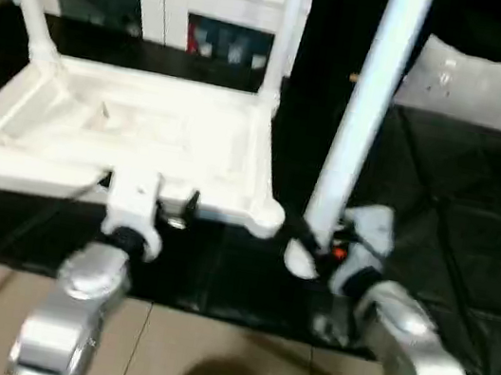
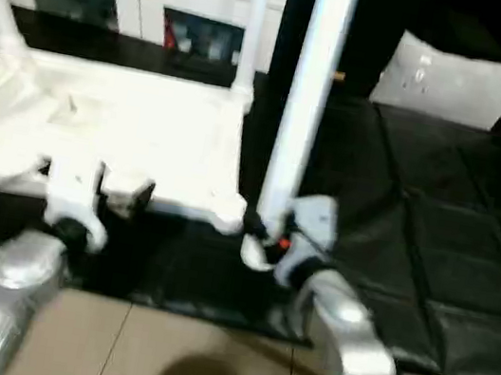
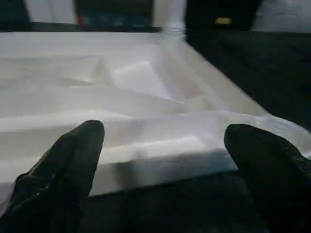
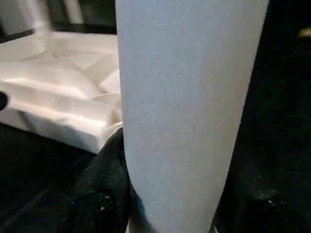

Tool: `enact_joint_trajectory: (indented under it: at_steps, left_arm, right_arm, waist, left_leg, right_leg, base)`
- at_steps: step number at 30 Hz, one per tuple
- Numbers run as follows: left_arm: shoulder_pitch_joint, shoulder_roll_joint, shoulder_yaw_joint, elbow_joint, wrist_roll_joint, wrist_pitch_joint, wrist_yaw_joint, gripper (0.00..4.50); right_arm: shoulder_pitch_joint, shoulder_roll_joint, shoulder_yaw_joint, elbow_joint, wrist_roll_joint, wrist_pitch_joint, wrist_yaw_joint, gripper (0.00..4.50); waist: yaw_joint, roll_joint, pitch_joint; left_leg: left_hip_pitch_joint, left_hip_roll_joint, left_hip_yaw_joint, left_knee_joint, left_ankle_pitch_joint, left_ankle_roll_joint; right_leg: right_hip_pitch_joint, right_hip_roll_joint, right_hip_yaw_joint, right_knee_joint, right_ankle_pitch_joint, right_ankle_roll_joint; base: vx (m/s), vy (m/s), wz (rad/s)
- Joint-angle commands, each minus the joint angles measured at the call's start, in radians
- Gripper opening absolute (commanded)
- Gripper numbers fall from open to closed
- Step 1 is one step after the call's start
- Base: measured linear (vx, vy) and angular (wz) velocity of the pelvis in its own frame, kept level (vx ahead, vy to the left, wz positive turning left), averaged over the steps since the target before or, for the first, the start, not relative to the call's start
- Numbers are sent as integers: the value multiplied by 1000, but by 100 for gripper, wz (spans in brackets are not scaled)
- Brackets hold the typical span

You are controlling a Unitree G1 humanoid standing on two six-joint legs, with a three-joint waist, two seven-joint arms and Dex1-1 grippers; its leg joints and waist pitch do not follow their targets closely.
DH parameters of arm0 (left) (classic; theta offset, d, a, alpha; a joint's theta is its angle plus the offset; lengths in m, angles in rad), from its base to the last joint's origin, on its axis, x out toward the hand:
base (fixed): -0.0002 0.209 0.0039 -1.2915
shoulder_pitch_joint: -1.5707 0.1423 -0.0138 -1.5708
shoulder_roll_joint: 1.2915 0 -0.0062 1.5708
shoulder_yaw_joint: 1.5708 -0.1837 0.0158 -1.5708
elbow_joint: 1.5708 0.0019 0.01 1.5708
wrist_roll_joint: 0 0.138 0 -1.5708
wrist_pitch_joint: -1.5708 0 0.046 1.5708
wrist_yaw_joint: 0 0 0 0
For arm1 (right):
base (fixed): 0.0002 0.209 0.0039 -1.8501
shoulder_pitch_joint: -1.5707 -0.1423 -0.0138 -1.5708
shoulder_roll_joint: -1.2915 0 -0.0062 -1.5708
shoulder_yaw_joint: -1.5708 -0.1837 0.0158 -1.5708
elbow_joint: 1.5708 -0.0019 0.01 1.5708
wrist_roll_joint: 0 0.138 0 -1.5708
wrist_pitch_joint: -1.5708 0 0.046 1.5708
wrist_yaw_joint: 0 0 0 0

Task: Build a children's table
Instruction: Pick table leg

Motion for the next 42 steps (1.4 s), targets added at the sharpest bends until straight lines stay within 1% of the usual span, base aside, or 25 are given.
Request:
enact_joint_trajectory:
  at_steps: [1,3,8,9,13,15,16,18,19,21,23,24,25,26,29,30,31,32,33,34,35,36,38,41,42]
  left_arm:
    - [-2,11,11,-13,10,-4,1,450]
    - [4,19,12,-22,0,-23,-23,450]
    - [12,15,27,-45,-18,-29,-36,450]
    - [13,17,28,-47,-20,-28,-36,450]
    - [13,24,25,-47,-22,-33,-42,450]
    - [13,24,24,-47,-20,-36,-48,450]
    - [13,24,24,-47,-20,-36,-48,450]
    - [9,25,23,-46,-21,-33,-49,450]
    - [7,27,22,-46,-20,-32,-51,450]
    - [0,33,19,-41,-20,-33,-61,450]
    - [-5,36,18,-38,-25,-32,-72,450]
    - [-5,37,17,-38,-27,-32,-75,450]
    - [-10,46,9,-35,-38,-30,-102,450]
    - [-12,49,2,-35,-53,-33,-126,450]
    - [-19,61,-22,-35,-77,-25,-180,450]
    - [-21,61,-23,-33,-76,-25,-180,450]
    - [-26,57,-24,-29,-76,-23,-180,450]
    - [-29,55,-25,-27,-74,-24,-179,450]
    - [-36,52,-25,-20,-70,-27,-173,450]
    - [-38,50,-24,-18,-67,-27,-172,450]
    - [-40,48,-23,-16,-66,-28,-172,450]
    - [-40,48,-23,-16,-66,-28,-172,450]
    - [-53,50,-19,-3,-66,-32,-169,450]
    - [-69,47,7,-4,-102,-22,-178,450]
    - [-74,40,20,-9,-126,-14,-185,450]
  right_arm:
    - [-4,9,0,-30,23,-14,10,188]
    - [7,31,-8,-42,64,-11,28,188]
    - [16,50,1,-68,103,-13,56,188]
    - [13,52,3,-71,109,-10,63,188]
    - [9,55,12,-84,113,-24,83,188]
    - [6,64,-3,-89,139,-22,91,188]
    - [7,66,-5,-90,144,-21,92,188]
    - [8,74,-20,-91,175,-12,94,188]
    - [8,72,-21,-91,174,-15,95,188]
    - [9,62,-21,-83,153,-38,92,188]
    - [9,63,-25,-78,142,-48,81,188]
    - [9,63,-27,-76,139,-51,78,188]
    - [10,62,-33,-66,112,-61,51,188]
    - [8,55,-33,-57,89,-66,37,188]
    - [8,47,-33,-45,71,-75,33,188]
    - [8,48,-35,-48,79,-72,34,188]
    - [7,47,-35,-56,88,-65,34,188]
    - [6,45,-33,-59,91,-63,35,188]
    - [4,43,-30,-59,92,-61,36,188]
    - [4,43,-30,-59,91,-61,36,188]
    - [3,42,-29,-56,88,-64,35,188]
    - [3,42,-29,-56,88,-64,35,188]
    - [-1,45,-24,-44,72,-61,27,188]
    - [-10,52,-26,-32,70,-60,27,188]
    - [-13,55,-29,-30,79,-59,29,188]
  waist:
    - [-10,-4,-42]
    - [-30,5,-37]
    - [-29,2,-27]
    - [-13,-14,-21]
    - [-22,11,-10]
    - [-24,28,-5]
    - [-55,50,-22]
    - [-63,51,-23]
    - [-63,51,-23]
    - [-72,37,-25]
    - [-36,-16,-27]
    - [-36,-16,-27]
    - [5,-32,-54]
    - [-3,-30,-52]
    - [-21,19,-70]
    - [-30,30,-86]
    - [-53,36,-102]
    - [-51,28,-100]
    - [-38,12,-85]
    - [-25,-13,-89]
    - [-9,-7,-71]
    - [-9,-7,-71]
    - [-28,11,-48]
    - [-25,14,-30]
    - [-25,13,-17]
  left_leg:
    - [25,100,-27,-102,-245,-36]
    - [15,104,-28,-127,-366,-32]
    - [38,98,-17,-121,-509,-54]
    - [-23,67,-47,-143,-513,-15]
    - [-8,48,-34,-71,-480,34]
    - [-1,59,-41,-98,-497,36]
    - [96,112,-57,-125,-611,-9]
    - [153,164,-125,-193,-780,-39]
    - [153,164,-125,-193,-780,-39]
    - [166,138,-110,-172,-611,106]
    - [65,16,12,-76,-395,143]
    - [65,16,12,-76,-395,143]
    - [-30,20,-9,35,-94,147]
    - [-62,24,-19,15,40,134]
    - [14,58,-31,-59,375,180]
    - [56,89,-61,-41,498,219]
    - [140,146,-134,-11,942,297]
    - [141,141,-140,-5,1012,299]
    - [92,93,-104,-6,902,261]
    - [19,28,-45,-19,657,198]
    - [18,38,-25,-42,353,123]
    - [18,38,-25,-42,353,123]
    - [37,72,-35,-95,-100,-7]
    - [102,90,32,-90,-368,-191]
    - [66,74,5,-134,-468,-143]
  right_leg:
    - [15,-74,62,-126,-348,-60]
    - [31,-89,59,-124,-218,-118]
    - [20,-109,69,-155,-477,-86]
    - [75,-135,26,-153,-532,-74]
    - [137,-190,-50,-248,-820,-60]
    - [159,-155,-84,-238,-729,-69]
    - [96,-80,-60,-186,-559,-76]
    - [43,-28,-14,-44,-116,-66]
    - [43,-28,-14,-44,-116,-66]
    - [0,-43,19,-32,9,-27]
    - [105,-152,126,-176,-83,-101]
    - [105,-152,126,-176,-83,-101]
    - [202,-222,181,-187,-167,-149]
    - [196,-171,141,-145,62,-174]
    - [107,-34,40,-48,486,-136]
    - [82,-26,42,-15,520,-109]
    - [-9,-70,76,-13,379,-55]
    - [-16,-85,91,-21,364,-36]
    - [11,-96,109,-47,387,-27]
    - [88,-72,104,-34,558,-7]
    - [74,-80,102,-58,583,-9]
    - [74,-80,102,-58,583,-9]
    - [77,-72,84,-82,209,-109]
    - [6,-27,135,-130,-227,-86]
    - [34,-53,114,-128,-366,-89]
  base:
    - [-65,-31,-1]
    - [-29,-2,0]
    - [0,0,0]
    - [0,0,0]
    - [30,13,35]
    - [89,35,60]
    - [100,41,63]
    - [144,37,24]
    - [156,30,11]
    - [141,-21,11]
    - [141,-66,10]
    - [175,-88,8]
    - [175,-88,8]
    - [154,-58,-9]
    - [94,-31,-4]
    - [118,29,-4]
    - [118,29,-4]
    - [65,37,-5]
    - [0,0,0]
    - [0,0,0]
    - [0,0,0]
    - [-51,14,-1]
    - [-68,14,-3]
    - [-113,18,-21]
    - [-118,19,-21]
